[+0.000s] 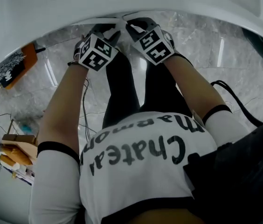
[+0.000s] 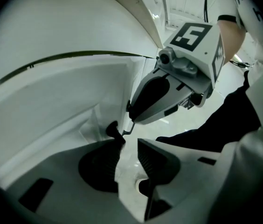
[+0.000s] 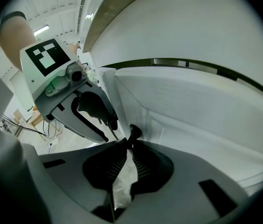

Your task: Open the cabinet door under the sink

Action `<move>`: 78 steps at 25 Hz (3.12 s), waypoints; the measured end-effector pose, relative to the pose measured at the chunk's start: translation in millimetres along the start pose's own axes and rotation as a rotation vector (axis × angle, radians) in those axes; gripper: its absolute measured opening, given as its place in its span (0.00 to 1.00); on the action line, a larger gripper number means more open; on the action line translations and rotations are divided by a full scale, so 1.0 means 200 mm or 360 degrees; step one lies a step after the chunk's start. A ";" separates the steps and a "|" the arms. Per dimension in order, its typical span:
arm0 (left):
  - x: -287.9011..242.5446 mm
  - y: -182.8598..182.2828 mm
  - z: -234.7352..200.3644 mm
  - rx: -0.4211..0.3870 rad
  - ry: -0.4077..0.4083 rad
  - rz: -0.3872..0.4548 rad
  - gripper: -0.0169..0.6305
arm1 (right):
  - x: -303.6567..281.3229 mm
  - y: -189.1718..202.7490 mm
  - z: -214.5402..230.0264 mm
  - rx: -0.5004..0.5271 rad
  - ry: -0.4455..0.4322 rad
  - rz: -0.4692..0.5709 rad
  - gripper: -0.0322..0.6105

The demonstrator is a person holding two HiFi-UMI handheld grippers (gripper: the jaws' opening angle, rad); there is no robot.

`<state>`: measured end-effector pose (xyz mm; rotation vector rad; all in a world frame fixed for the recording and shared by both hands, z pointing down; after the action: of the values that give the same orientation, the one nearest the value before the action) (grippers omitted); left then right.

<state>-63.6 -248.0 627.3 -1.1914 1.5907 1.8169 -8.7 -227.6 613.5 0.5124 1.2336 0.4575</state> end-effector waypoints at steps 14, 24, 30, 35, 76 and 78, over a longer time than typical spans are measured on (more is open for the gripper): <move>0.02 0.07 0.12 -0.0128 0.0027 -0.0064 0.17 | 0.05 0.10 -0.03 0.0113 -0.0035 -0.0112 0.11; 0.04 0.12 0.16 -0.0147 0.0101 -0.0091 0.18 | 0.05 0.13 -0.06 0.0171 -0.0051 -0.0185 0.11; 0.05 0.15 0.20 -0.0248 0.0121 -0.0097 0.19 | 0.08 0.19 -0.09 0.0227 -0.0028 -0.0188 0.11; 0.07 0.19 0.24 -0.0310 0.0156 -0.0094 0.19 | 0.08 0.21 -0.10 0.0236 0.0008 -0.0203 0.11; 0.24 0.50 0.47 -0.0735 0.0322 -0.0324 0.19 | 0.34 0.57 -0.15 0.0545 -0.0066 -0.0502 0.11; 0.26 0.53 0.48 -0.0735 0.0332 -0.0348 0.19 | 0.36 0.59 -0.15 0.0555 -0.0066 -0.0523 0.11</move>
<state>-204.2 -191.4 641.2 -1.7336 1.1070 2.0244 -24.8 -88.2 621.5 0.5960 1.3347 -0.0490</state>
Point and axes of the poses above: the fingertips, and each gripper's own axes: x backward along the fingers, z to its right, y out of its underside, the point moved 3 cm from there along x, backward along the fingers, and after that the axes turned 9 degrees about -x, right-handed, at the moved point
